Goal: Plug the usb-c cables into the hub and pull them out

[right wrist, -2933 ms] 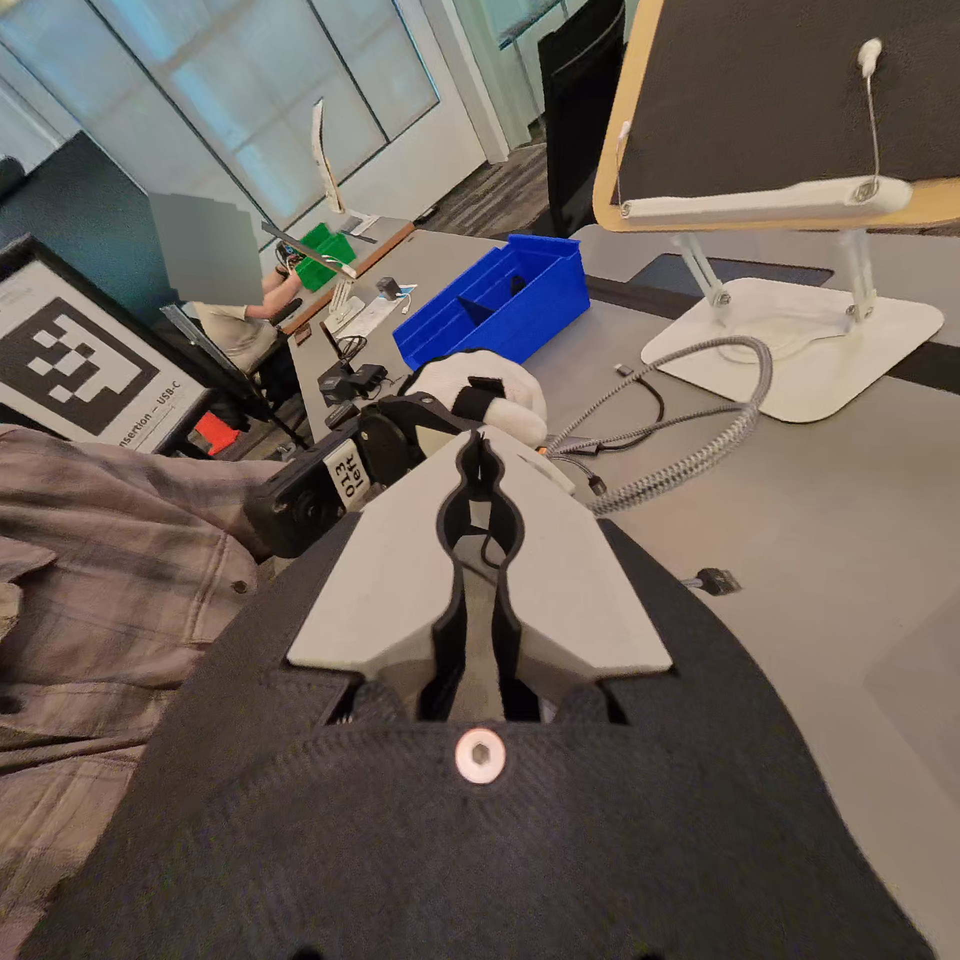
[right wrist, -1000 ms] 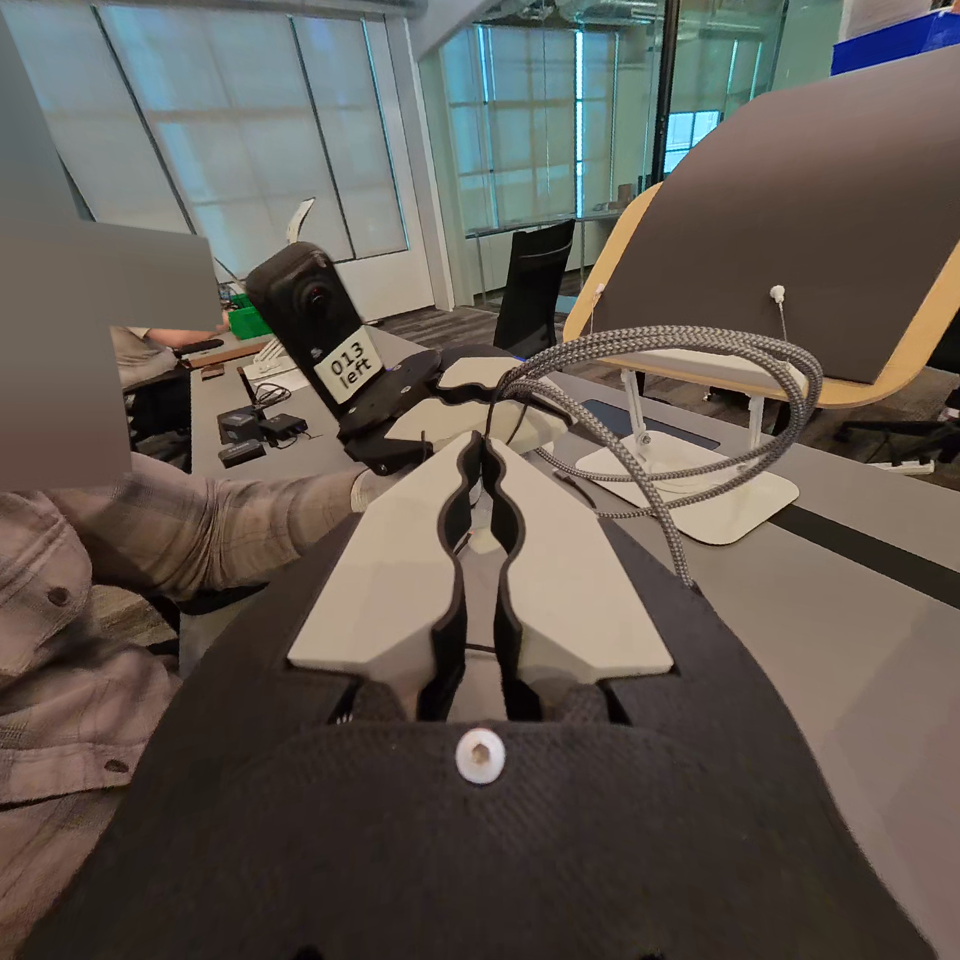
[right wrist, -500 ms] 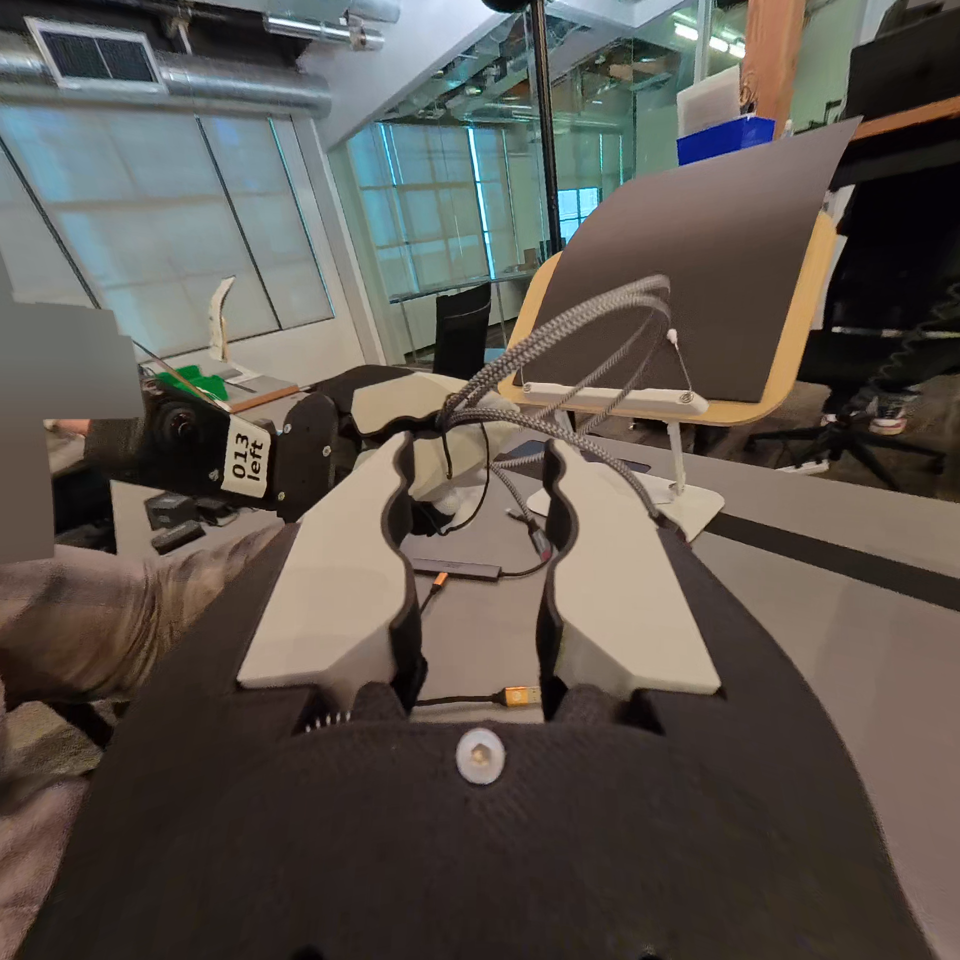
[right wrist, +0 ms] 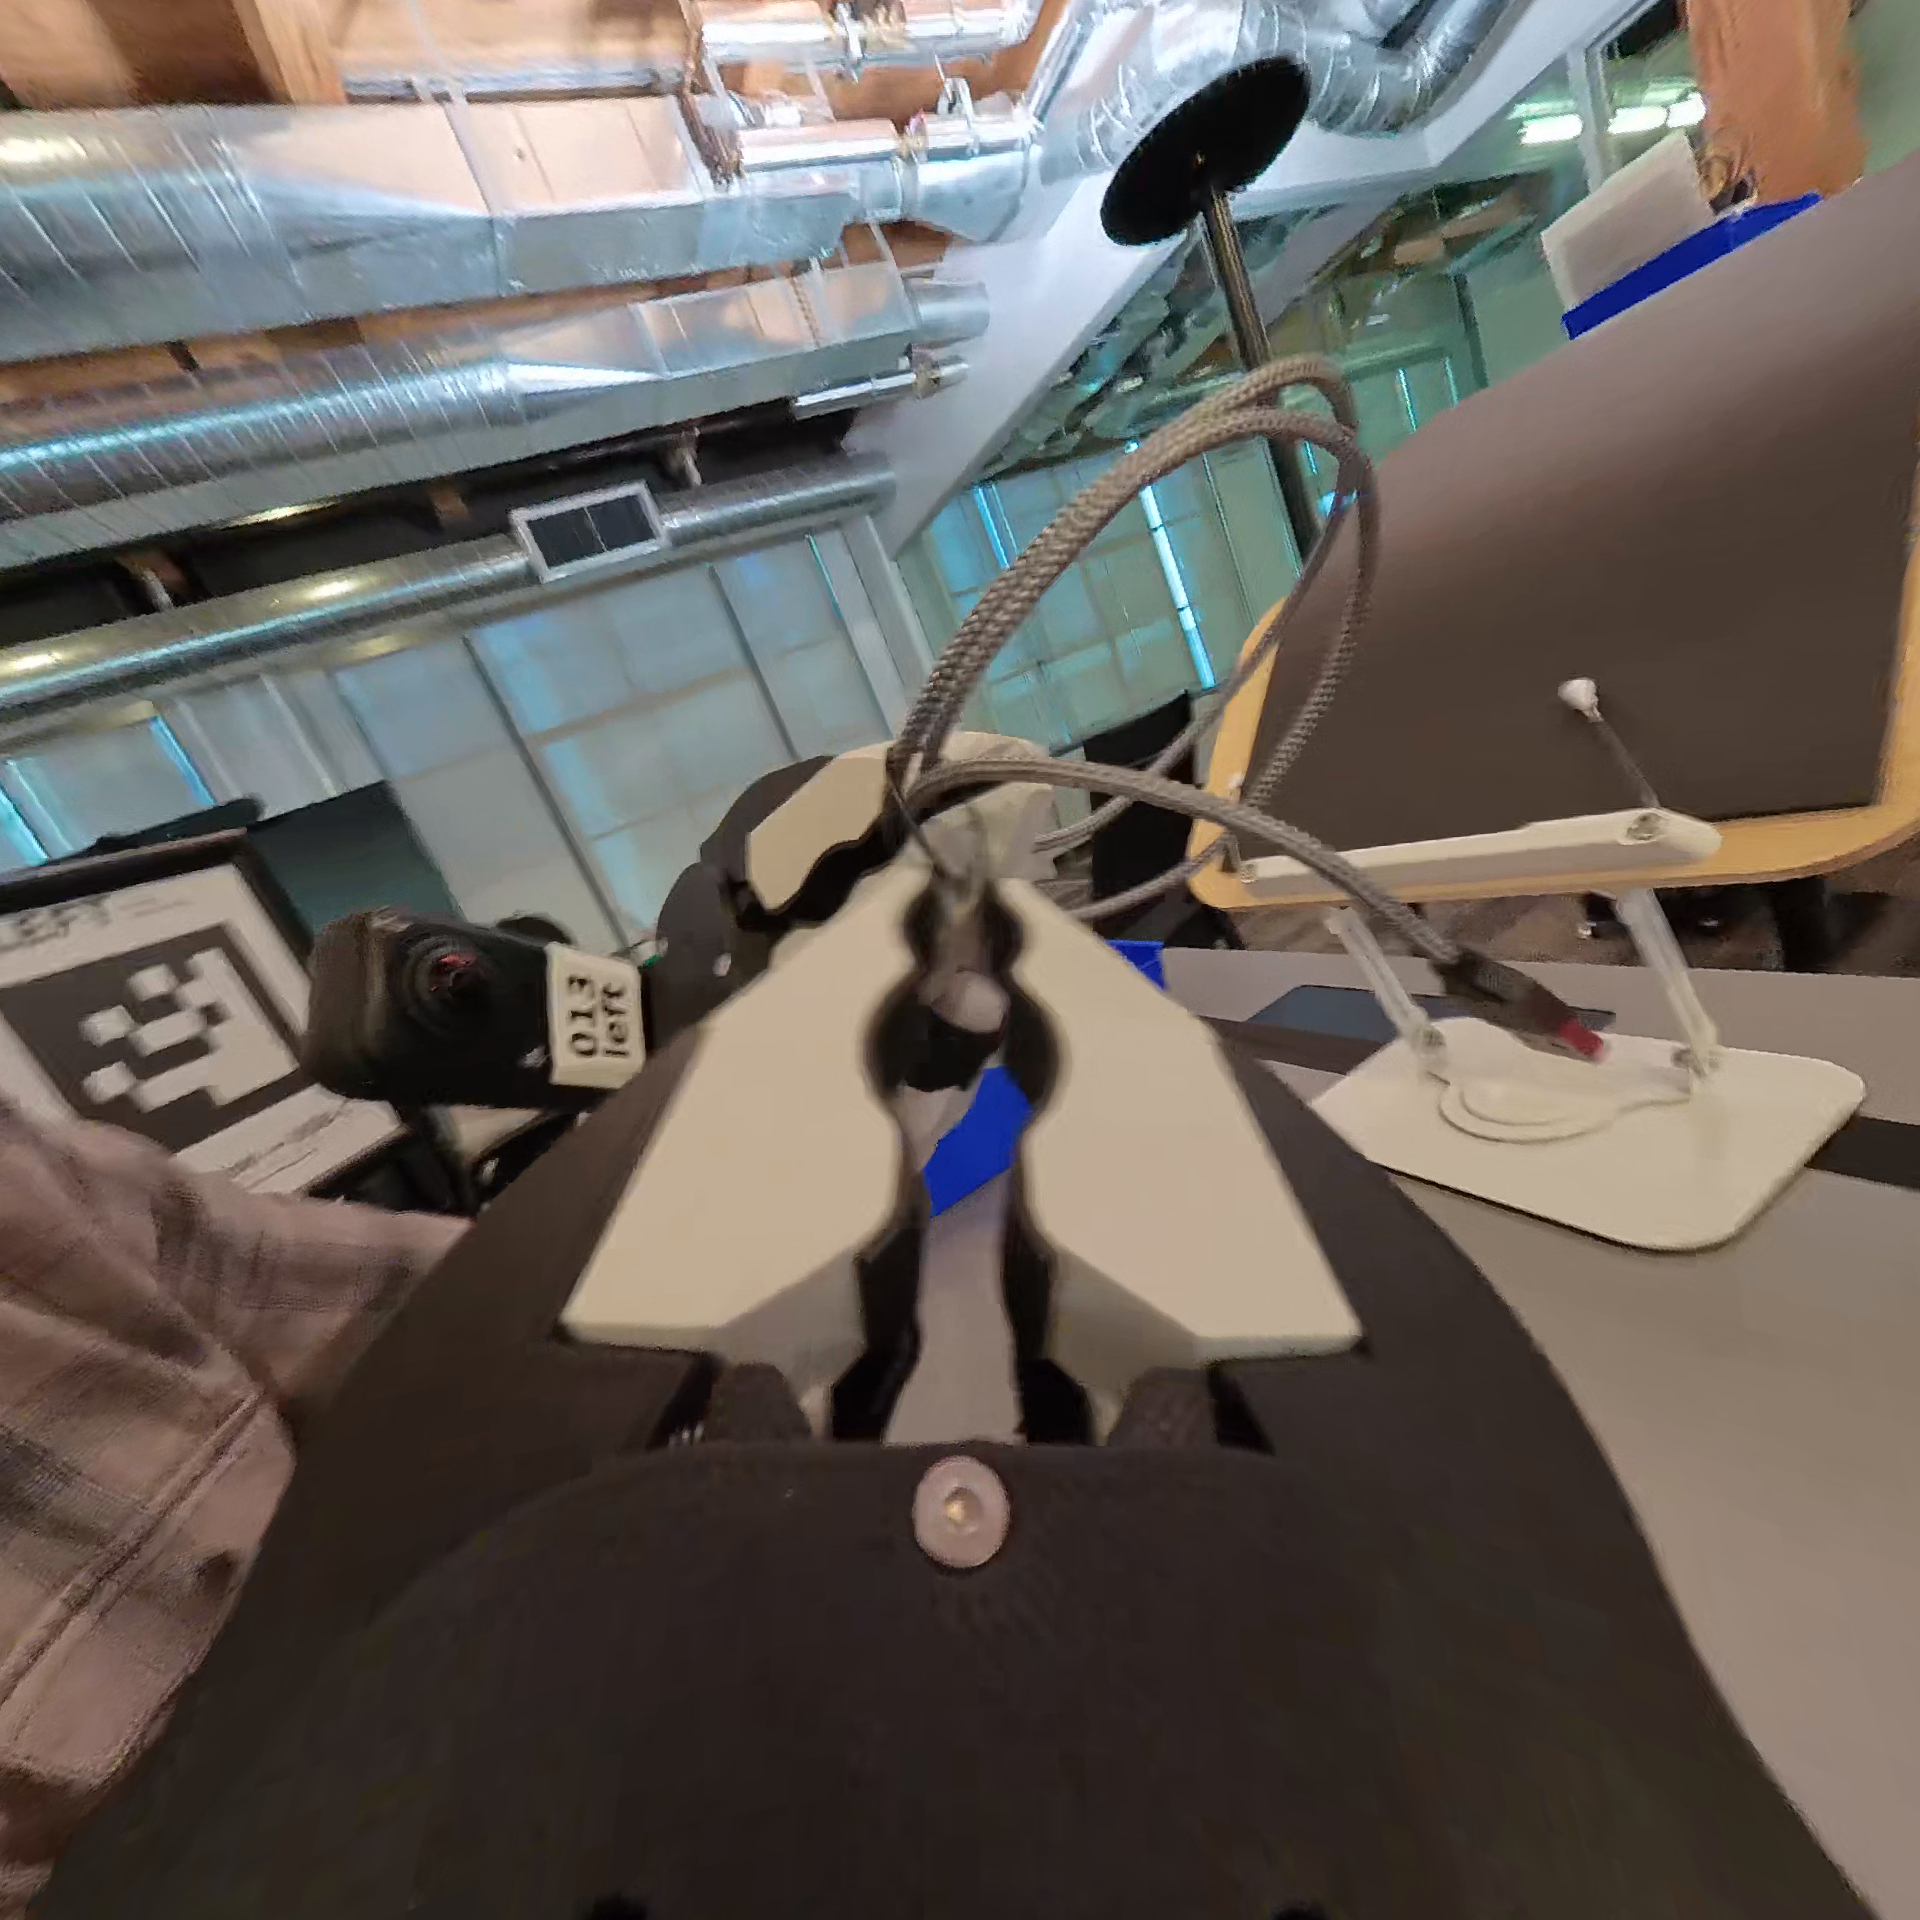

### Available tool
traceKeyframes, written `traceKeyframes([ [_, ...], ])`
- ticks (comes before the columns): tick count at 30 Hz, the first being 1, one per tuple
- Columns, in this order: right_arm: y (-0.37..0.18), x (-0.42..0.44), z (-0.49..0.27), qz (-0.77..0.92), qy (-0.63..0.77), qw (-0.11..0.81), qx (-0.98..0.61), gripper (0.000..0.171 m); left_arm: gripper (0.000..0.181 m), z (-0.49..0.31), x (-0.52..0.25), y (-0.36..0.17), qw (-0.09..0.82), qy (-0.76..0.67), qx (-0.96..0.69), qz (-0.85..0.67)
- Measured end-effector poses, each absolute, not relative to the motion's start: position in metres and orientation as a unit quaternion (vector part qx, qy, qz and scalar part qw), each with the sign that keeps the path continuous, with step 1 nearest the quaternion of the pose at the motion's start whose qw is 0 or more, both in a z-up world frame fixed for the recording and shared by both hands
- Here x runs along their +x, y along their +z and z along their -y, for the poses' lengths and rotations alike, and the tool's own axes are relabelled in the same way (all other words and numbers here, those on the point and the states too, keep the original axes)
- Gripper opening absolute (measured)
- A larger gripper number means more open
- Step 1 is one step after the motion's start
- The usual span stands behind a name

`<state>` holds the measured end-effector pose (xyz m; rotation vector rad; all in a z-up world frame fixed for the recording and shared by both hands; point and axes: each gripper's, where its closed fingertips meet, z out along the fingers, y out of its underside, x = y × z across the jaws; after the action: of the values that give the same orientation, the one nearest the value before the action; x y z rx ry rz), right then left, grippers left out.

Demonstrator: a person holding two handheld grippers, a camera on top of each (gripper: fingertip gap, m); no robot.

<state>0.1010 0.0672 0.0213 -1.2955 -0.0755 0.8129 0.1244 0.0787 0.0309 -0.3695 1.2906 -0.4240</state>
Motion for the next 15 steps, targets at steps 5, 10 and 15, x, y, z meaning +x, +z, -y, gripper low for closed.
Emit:
traceKeyframes([
  [5, 0.023, 0.103, -0.068, 0.043, 0.360, 0.726, -0.585, 0.000, 0.002, -0.080, 0.128, 0.030, 0.759, -0.184, -0.168, -0.602],
  [10, 0.021, 0.114, -0.076, 0.055, 0.250, 0.739, -0.624, 0.000, 0.002, -0.087, 0.132, 0.030, 0.742, -0.198, -0.196, -0.610],
  [15, 0.013, 0.138, -0.084, 0.115, -0.023, 0.721, -0.683, 0.000, 0.002, -0.099, 0.142, 0.019, 0.680, -0.218, -0.280, -0.642],
])
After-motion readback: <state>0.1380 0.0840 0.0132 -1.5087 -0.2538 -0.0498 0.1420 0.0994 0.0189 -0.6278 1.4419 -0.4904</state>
